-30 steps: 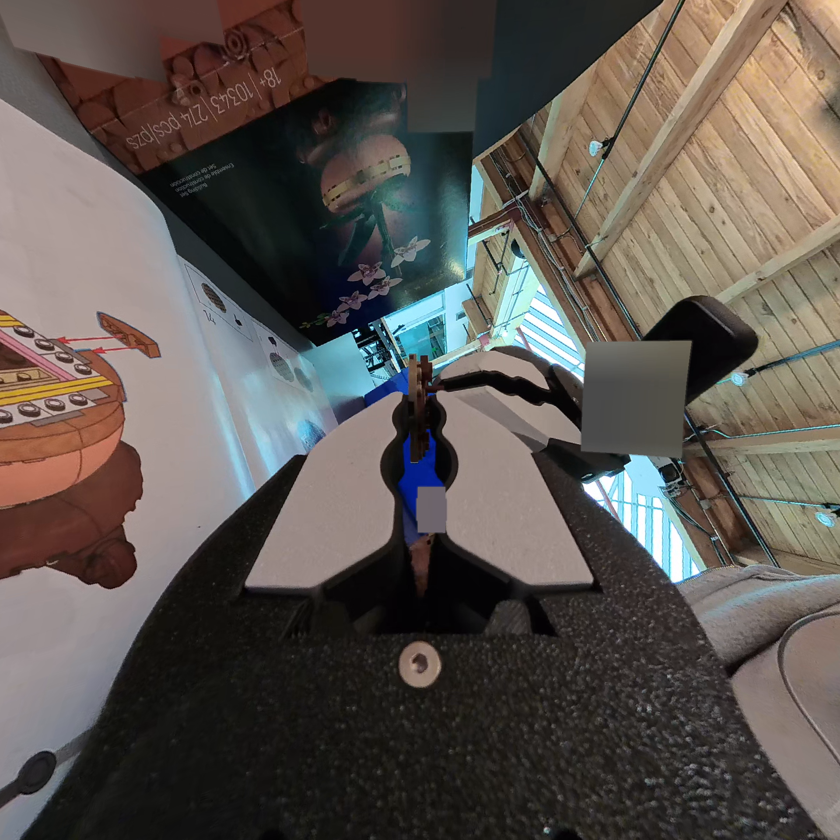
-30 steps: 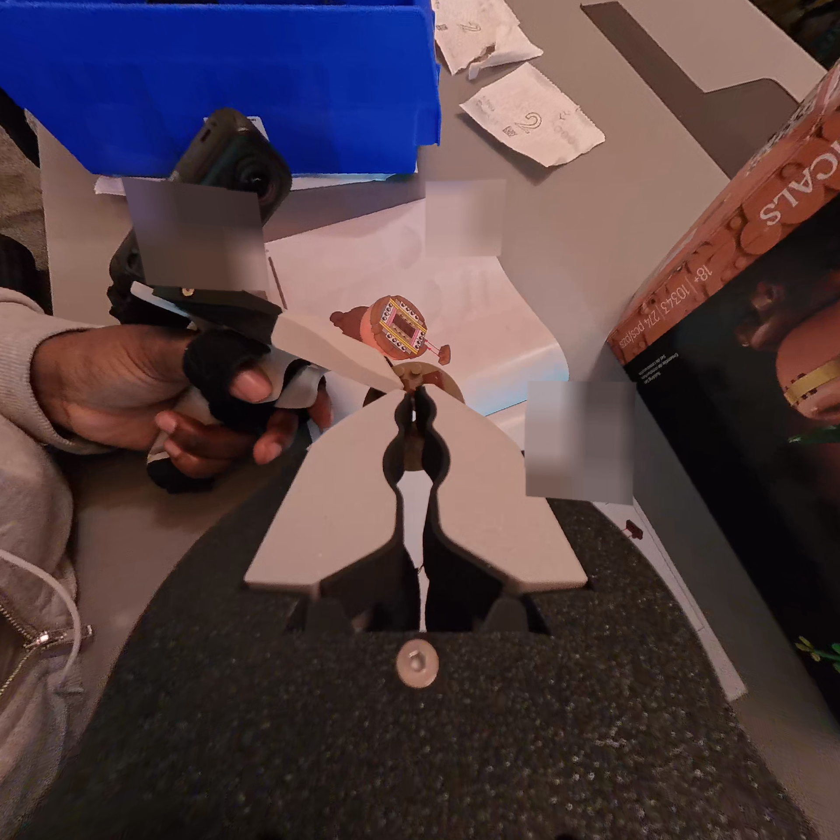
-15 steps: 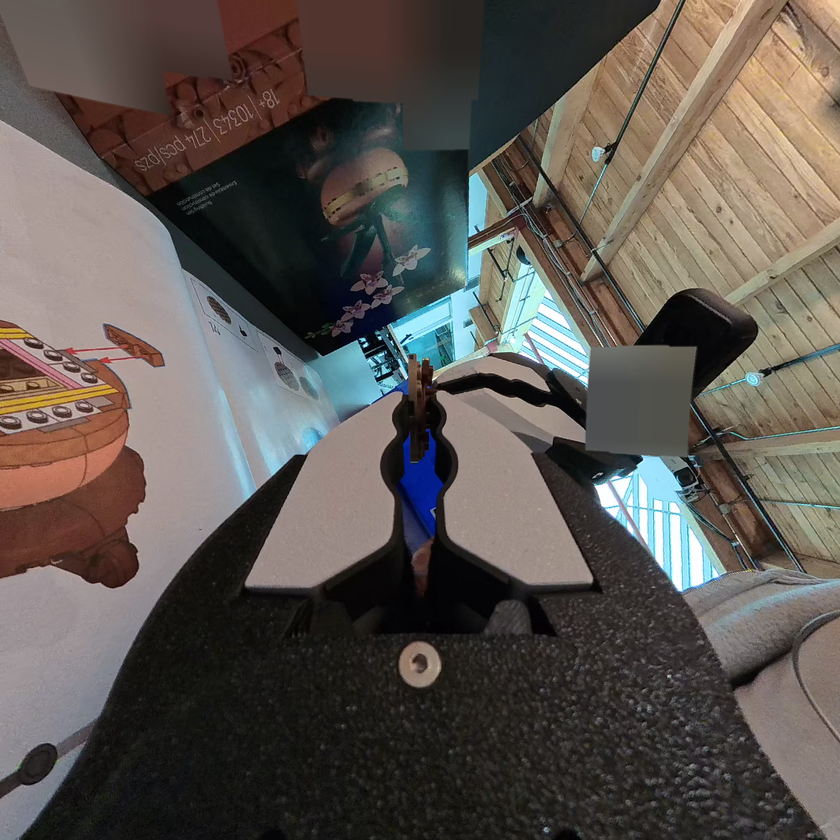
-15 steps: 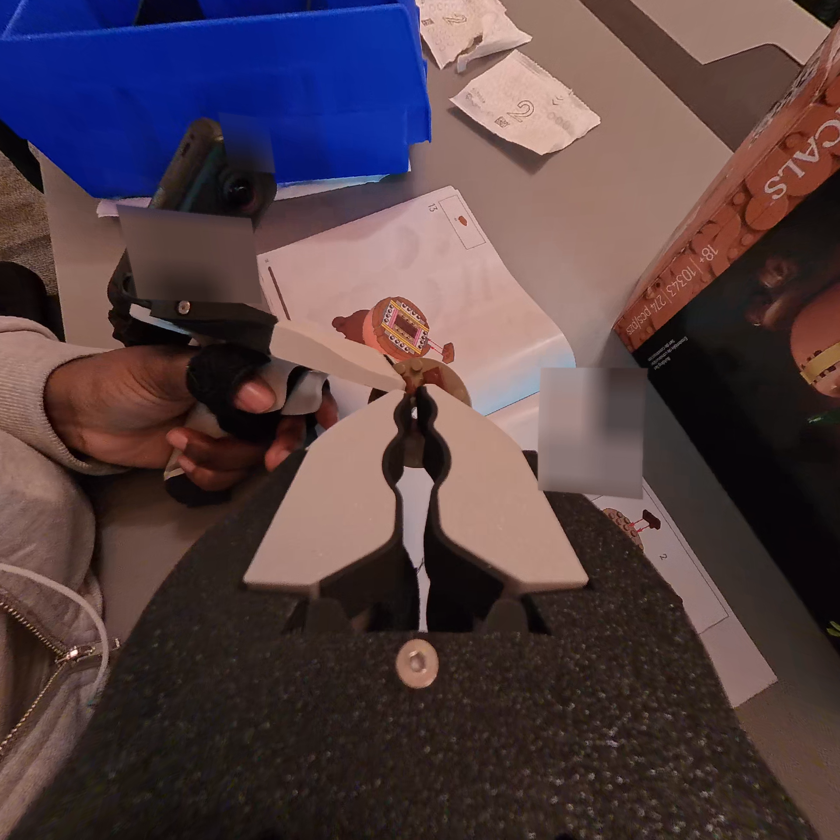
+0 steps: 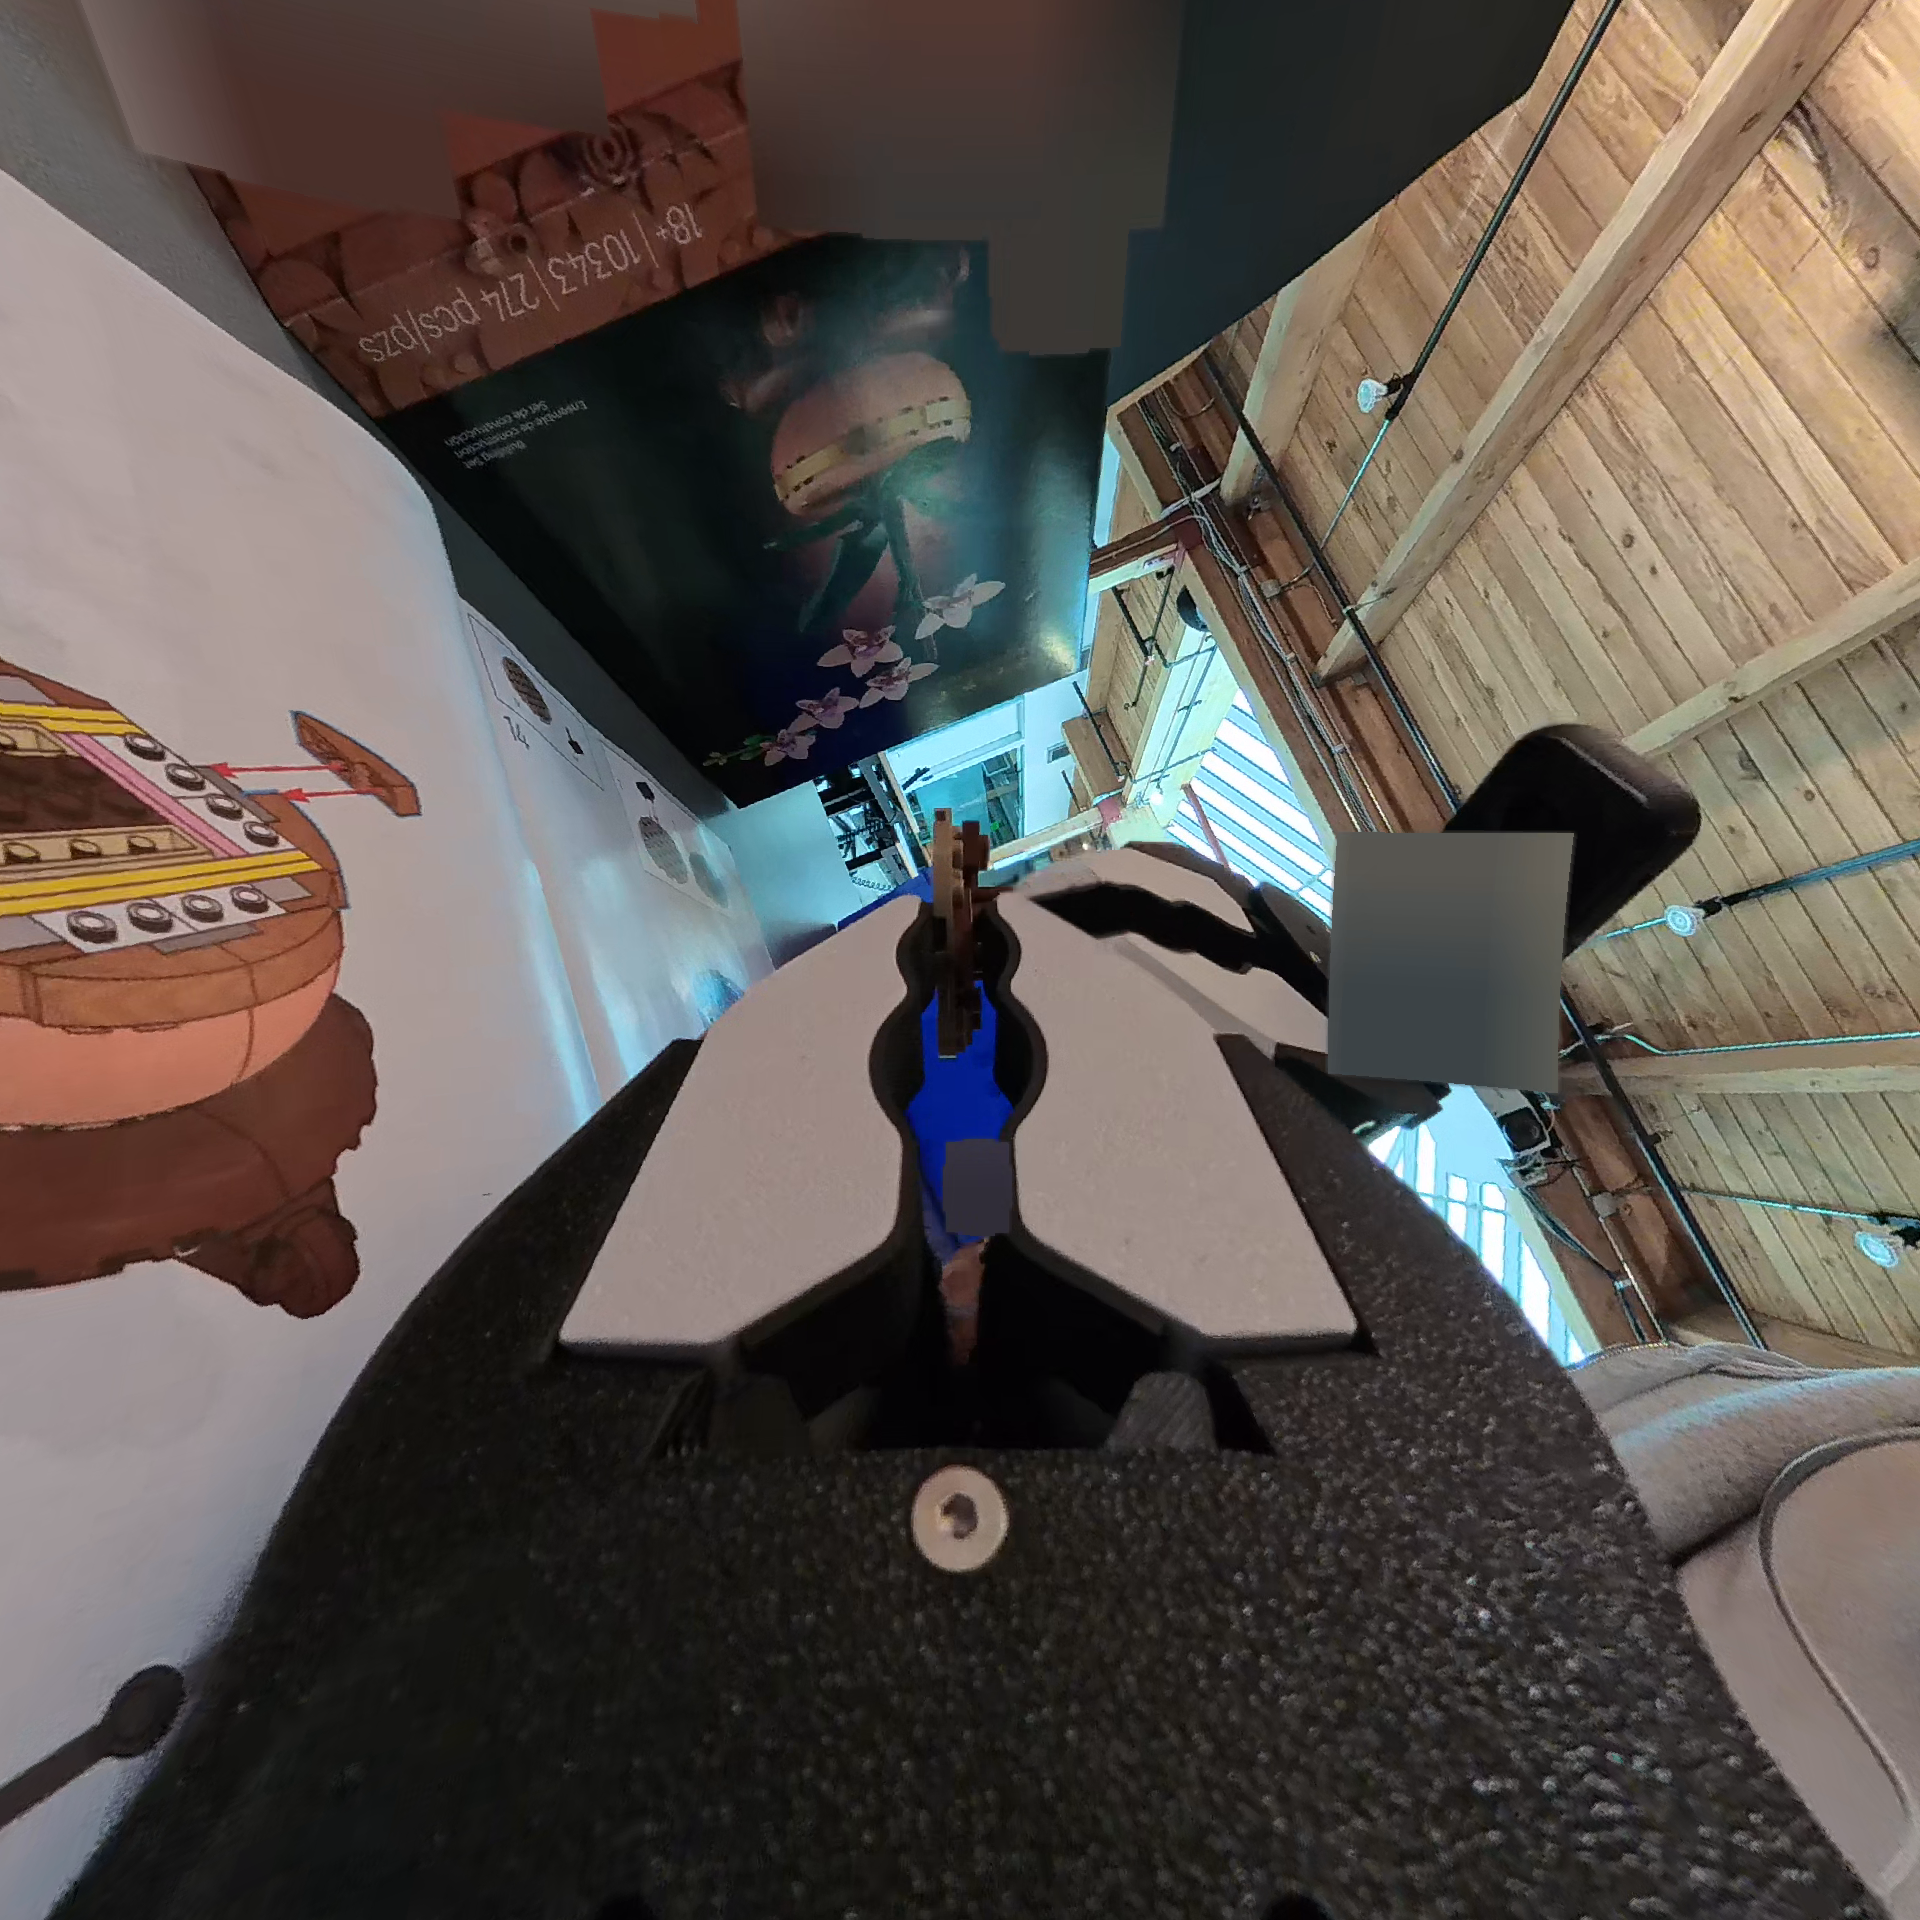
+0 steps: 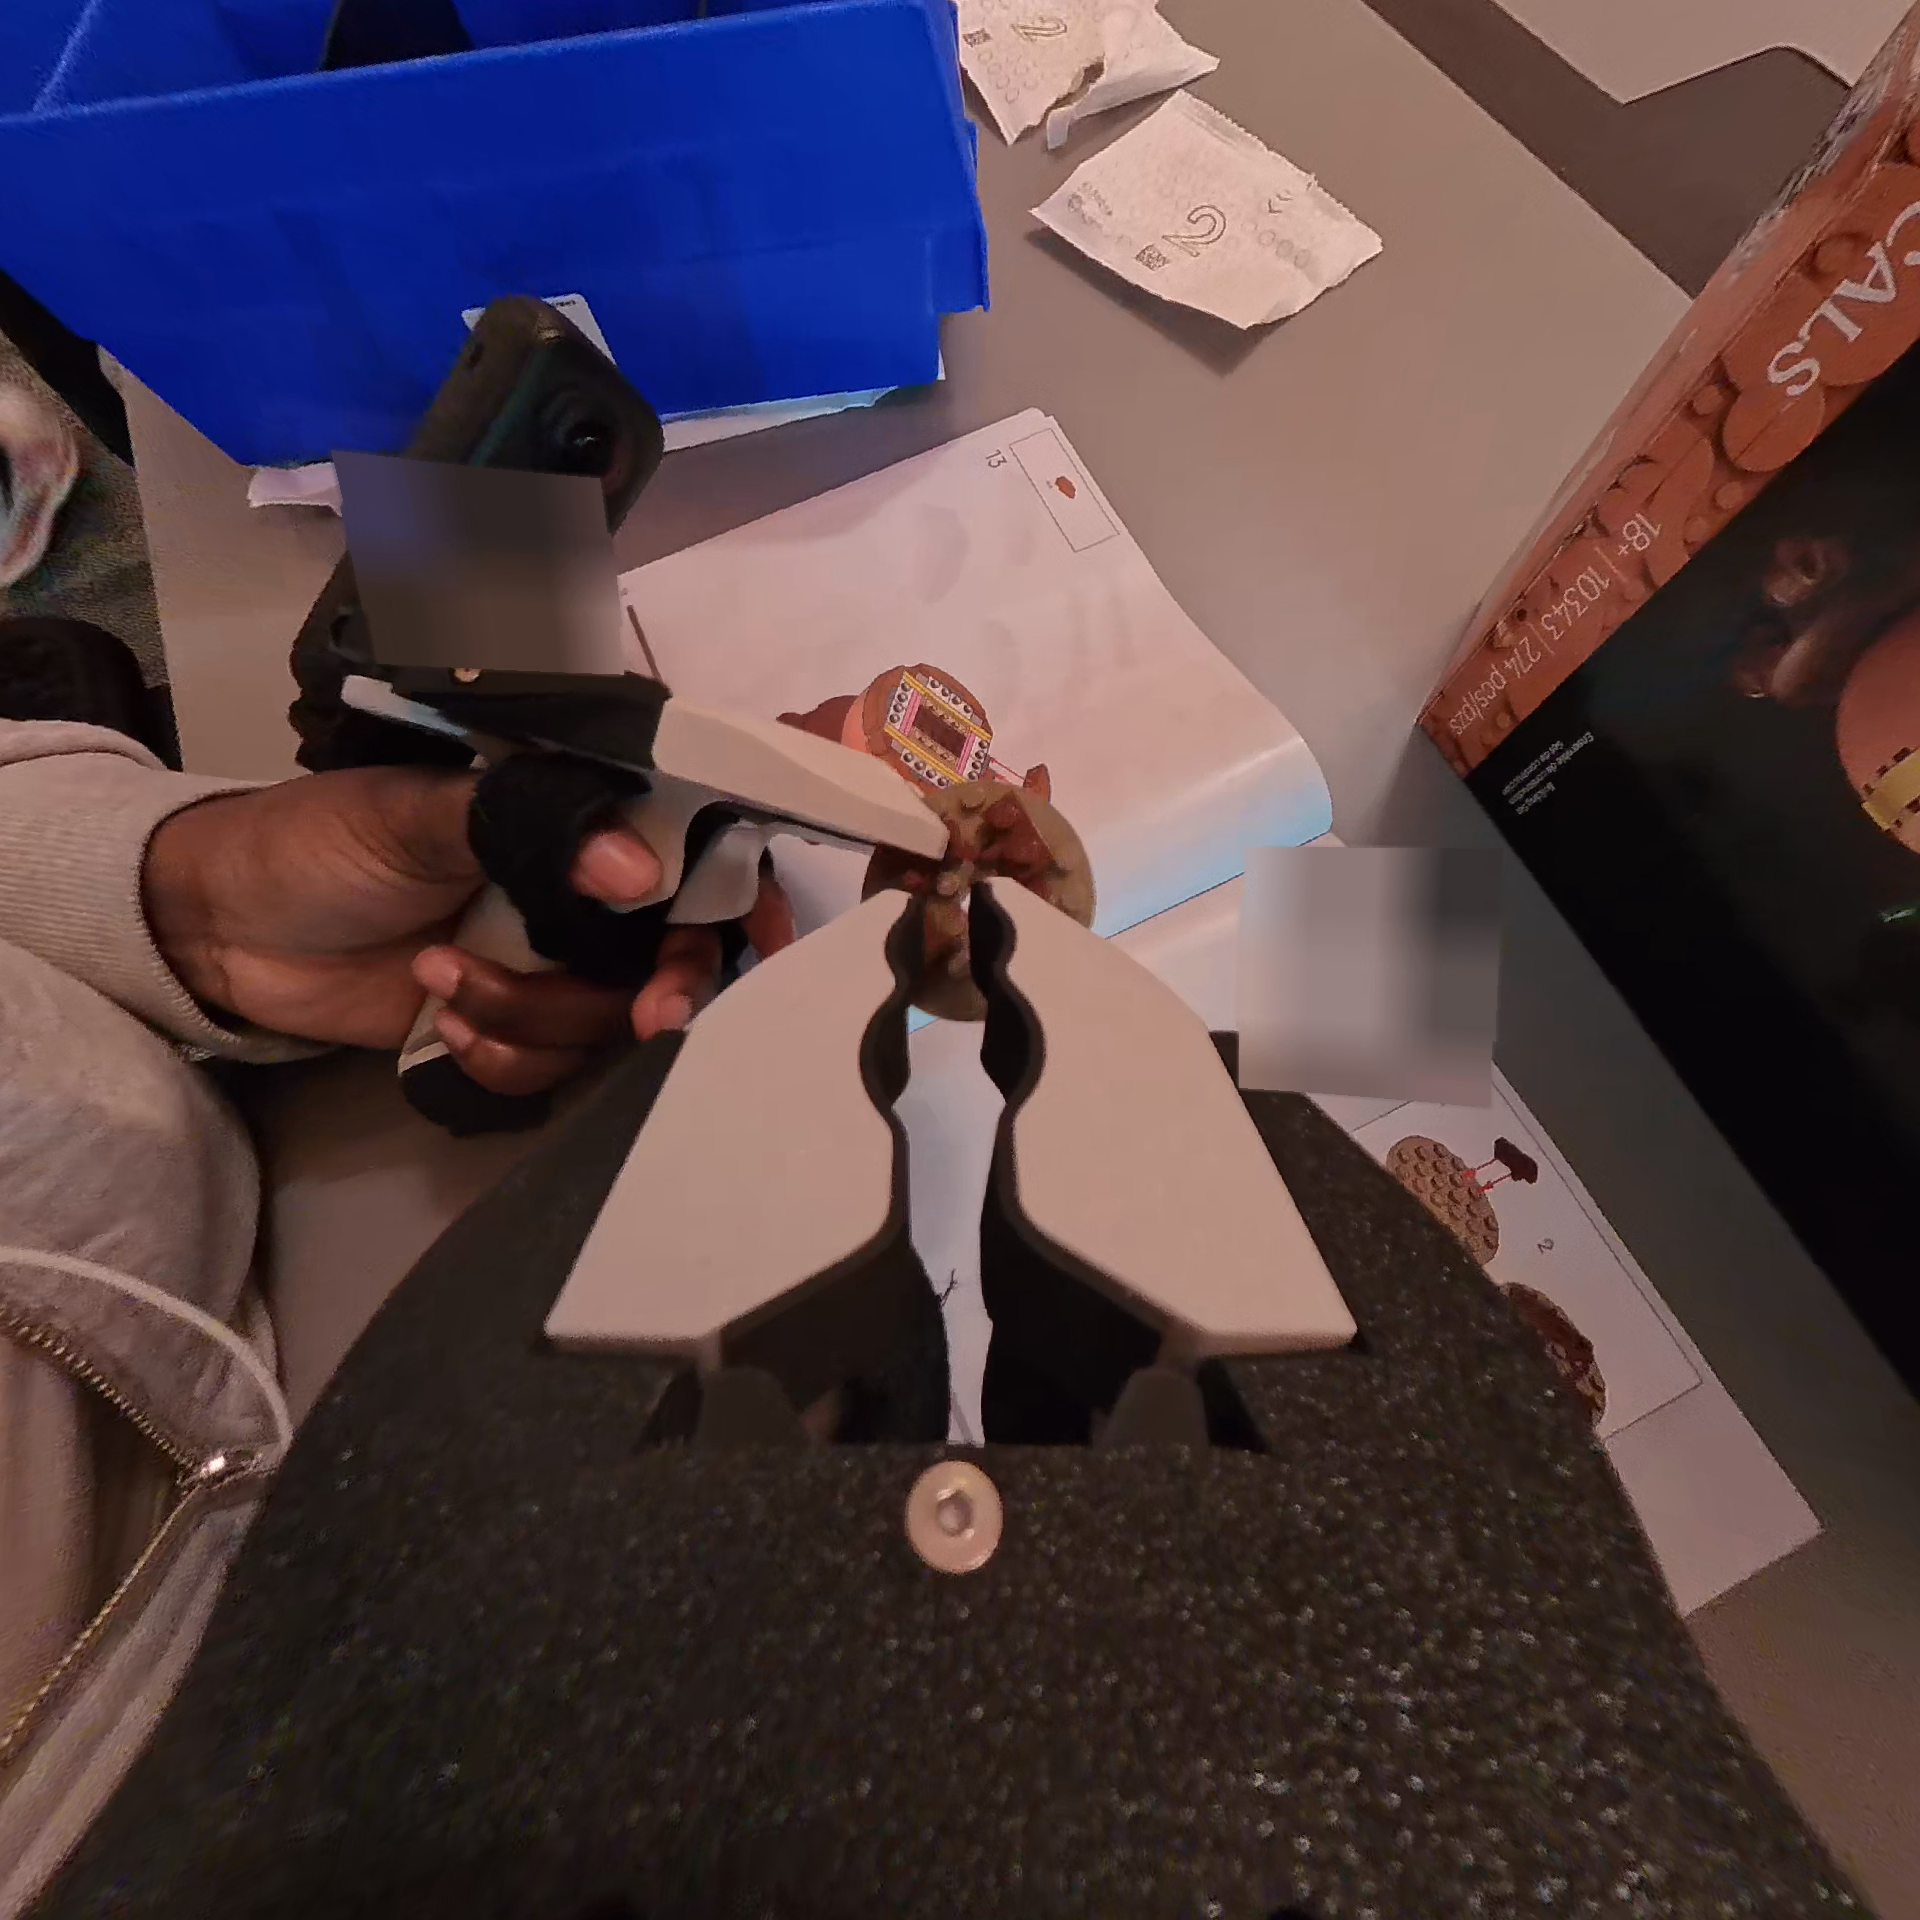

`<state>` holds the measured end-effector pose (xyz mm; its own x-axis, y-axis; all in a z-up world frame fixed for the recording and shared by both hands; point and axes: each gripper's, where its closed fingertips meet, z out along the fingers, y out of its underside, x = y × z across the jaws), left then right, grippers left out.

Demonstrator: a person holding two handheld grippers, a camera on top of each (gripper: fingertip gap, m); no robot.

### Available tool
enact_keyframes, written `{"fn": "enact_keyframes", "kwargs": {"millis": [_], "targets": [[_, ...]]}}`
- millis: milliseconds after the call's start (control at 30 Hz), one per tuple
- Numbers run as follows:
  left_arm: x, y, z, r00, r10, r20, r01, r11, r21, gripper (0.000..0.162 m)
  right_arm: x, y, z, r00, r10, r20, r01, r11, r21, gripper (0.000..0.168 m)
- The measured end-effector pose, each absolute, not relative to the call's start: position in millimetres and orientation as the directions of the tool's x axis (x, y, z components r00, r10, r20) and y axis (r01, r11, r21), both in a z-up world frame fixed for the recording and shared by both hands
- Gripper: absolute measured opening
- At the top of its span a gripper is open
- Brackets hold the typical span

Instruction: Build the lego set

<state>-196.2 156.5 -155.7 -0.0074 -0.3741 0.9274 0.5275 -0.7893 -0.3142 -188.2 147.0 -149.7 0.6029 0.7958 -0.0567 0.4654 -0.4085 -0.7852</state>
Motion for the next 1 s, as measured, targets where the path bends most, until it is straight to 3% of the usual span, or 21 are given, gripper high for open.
{"fn": "enact_keyframes", "kwargs": {"millis": [367, 533, 667, 1000], "targets": [[-197, 158, -158, -0.025, -0.345, 0.938, 0.529, -0.801, -0.281, 0.008, -157, 148, -154, 0.593, 0.805, -0.014, 0.454, -0.350, -0.820, 0.027], [-197, 158, -158, -0.022, -0.342, 0.939, 0.527, -0.803, -0.280, 0.007, -115, 165, -172, 0.696, 0.717, -0.035, 0.384, -0.413, -0.826, 0.035], [-195, 158, -160, -0.012, -0.338, 0.941, 0.520, -0.806, -0.283, 0.007, -83, 179, -202, 0.756, 0.654, -0.030, 0.409, -0.508, -0.758, 0.051], [-194, 159, -162, 0.005, -0.334, 0.943, 0.516, -0.807, -0.288, 0.007, -84, 192, -224, 0.759, 0.646, -0.078, 0.394, -0.552, -0.735, 0.052]]}}
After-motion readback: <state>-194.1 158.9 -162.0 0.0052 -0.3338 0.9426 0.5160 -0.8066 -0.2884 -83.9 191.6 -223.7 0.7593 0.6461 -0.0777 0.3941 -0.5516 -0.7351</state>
